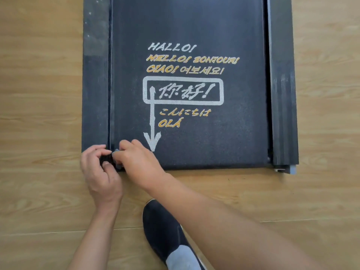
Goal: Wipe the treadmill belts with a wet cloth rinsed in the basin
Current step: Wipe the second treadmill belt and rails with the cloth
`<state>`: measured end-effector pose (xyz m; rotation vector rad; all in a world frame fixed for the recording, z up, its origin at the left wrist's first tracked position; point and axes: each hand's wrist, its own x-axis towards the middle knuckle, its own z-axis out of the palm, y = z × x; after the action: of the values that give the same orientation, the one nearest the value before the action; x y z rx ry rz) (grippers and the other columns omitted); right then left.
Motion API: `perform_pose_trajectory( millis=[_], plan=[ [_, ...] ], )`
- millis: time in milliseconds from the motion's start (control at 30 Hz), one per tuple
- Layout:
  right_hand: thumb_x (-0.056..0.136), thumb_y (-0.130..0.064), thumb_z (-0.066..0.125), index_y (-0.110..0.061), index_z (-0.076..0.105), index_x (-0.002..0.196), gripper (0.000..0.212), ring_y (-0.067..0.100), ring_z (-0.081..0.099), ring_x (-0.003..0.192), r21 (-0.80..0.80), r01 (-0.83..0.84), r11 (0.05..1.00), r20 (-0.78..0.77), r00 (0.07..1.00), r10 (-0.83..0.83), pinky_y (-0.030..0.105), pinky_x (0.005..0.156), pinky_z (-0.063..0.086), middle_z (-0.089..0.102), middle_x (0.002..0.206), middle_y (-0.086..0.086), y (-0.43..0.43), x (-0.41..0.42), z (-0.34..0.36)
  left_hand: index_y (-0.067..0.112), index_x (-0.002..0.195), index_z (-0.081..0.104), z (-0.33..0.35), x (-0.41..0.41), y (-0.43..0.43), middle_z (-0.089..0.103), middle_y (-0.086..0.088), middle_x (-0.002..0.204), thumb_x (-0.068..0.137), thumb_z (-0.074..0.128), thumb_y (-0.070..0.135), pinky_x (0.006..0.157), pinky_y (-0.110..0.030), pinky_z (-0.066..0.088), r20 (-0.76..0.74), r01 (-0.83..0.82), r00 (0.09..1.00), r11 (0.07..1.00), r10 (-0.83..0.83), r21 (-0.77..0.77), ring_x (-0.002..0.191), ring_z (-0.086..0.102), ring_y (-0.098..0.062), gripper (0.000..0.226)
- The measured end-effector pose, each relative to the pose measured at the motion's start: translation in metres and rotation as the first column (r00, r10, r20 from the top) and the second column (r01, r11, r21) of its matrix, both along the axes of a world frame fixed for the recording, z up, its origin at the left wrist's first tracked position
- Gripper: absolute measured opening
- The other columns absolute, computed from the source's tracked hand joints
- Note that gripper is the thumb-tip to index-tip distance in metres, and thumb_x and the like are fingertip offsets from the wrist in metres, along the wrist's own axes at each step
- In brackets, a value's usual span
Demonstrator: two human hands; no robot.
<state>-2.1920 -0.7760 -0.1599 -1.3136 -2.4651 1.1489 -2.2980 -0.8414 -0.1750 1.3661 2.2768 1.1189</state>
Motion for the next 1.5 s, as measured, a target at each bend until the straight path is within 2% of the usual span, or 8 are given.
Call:
perform_pose_trajectory(
  millis=[167,333,467,600,900,1167,1300,1500],
  plan=[
    [0.092,-0.014,0.062,-0.023,0.06,0.094,0.009,0.016,0.036,0.094,-0.009,0.008,1.0,-0.006,1.0,-0.008,0.026,0.06,0.03,0.044,0.102,-0.006,0.0,0.076,0.002,-0.003,0.102,0.06,-0.006,-0.004,-0.002,0.057,-0.008,0.118,0.081,0.04,-0.013,0.104,-0.053,0.046,-0.041,0.003,0.999,1.0,-0.003,-0.008,0.118,0.055,-0.032,0.031],
    [0.092,-0.025,0.048,-0.026,0.058,0.09,0.011,0.011,0.046,0.1,0.055,0.125,0.991,0.254,0.958,-0.135,0.031,0.076,0.044,0.049,0.105,-0.012,-0.019,0.245,0.005,0.004,0.103,0.069,-0.009,0.067,0.003,0.063,-0.008,0.125,0.088,0.043,-0.005,0.1,-0.044,0.047,-0.049,0.526,0.844,0.841,-0.535,-0.124,0.113,0.06,-0.03,0.031],
    [0.09,-0.027,0.049,-0.032,0.057,0.08,0.015,0.012,0.053,0.086,0.183,0.295,0.938,0.463,0.816,-0.347,0.028,0.075,0.04,0.057,0.1,-0.002,-0.015,0.34,0.023,0.01,0.11,0.067,-0.009,0.099,0.024,0.059,-0.003,0.131,0.089,0.047,0.0,0.104,-0.037,0.043,0.03,0.582,0.81,0.796,-0.586,-0.169,0.119,0.058,-0.024,0.031],
    [0.091,0.004,0.062,-0.024,0.058,0.076,0.032,0.018,0.057,0.086,0.137,0.495,0.858,0.371,0.778,-0.508,0.03,0.07,0.048,0.054,0.095,-0.007,0.007,0.327,0.02,0.013,0.118,0.065,-0.011,0.105,0.033,0.058,0.001,0.135,0.088,0.054,-0.001,0.111,-0.028,0.035,0.027,0.585,0.803,0.779,-0.595,-0.226,0.127,0.055,-0.021,0.035],
    [0.091,-0.007,0.071,-0.022,0.063,0.08,0.02,0.001,0.056,0.087,0.064,0.773,0.631,0.091,0.626,-0.775,0.004,0.068,0.035,0.056,0.096,-0.004,0.132,0.264,0.004,0.017,0.12,0.065,-0.012,0.102,0.032,0.054,0.004,0.139,0.07,0.051,-0.005,0.111,-0.028,0.034,0.003,0.609,0.774,0.744,-0.633,-0.276,0.132,0.05,-0.019,0.057],
    [0.088,-0.015,0.072,-0.023,0.064,0.089,0.011,0.016,0.054,0.089,0.01,0.687,0.726,0.139,0.719,-0.681,0.032,0.075,0.039,0.055,0.096,-0.005,0.113,0.201,0.001,0.017,0.096,0.063,-0.001,0.116,0.086,0.055,0.004,0.105,0.074,0.035,0.009,0.081,-0.038,0.045,-0.062,0.584,0.778,0.756,-0.625,-0.297,0.095,0.054,-0.023,0.037],
    [0.083,-0.021,0.078,-0.03,0.064,0.085,0.016,0.007,0.057,0.086,-0.14,0.523,0.841,0.137,0.851,-0.507,0.025,0.074,0.044,0.058,0.093,-0.011,0.078,0.174,0.007,0.02,0.096,0.061,0.0,0.127,0.112,0.056,0.011,0.102,0.075,0.033,0.006,0.083,-0.036,0.046,0.151,0.587,0.81,0.778,-0.567,-0.224,0.099,0.052,-0.018,0.038],
    [0.086,-0.022,0.079,-0.026,0.065,0.088,0.015,0.0,0.057,0.07,-0.304,0.67,0.677,-0.055,0.697,-0.715,0.013,0.065,0.044,0.067,0.087,-0.007,0.097,0.179,0.042,0.033,0.117,0.059,0.018,0.13,0.11,0.07,0.017,0.11,0.098,0.049,-0.003,0.095,-0.024,0.051,0.595,0.486,0.754,0.845,-0.278,-0.222,0.11,0.065,-0.004,0.042]
  ],
)
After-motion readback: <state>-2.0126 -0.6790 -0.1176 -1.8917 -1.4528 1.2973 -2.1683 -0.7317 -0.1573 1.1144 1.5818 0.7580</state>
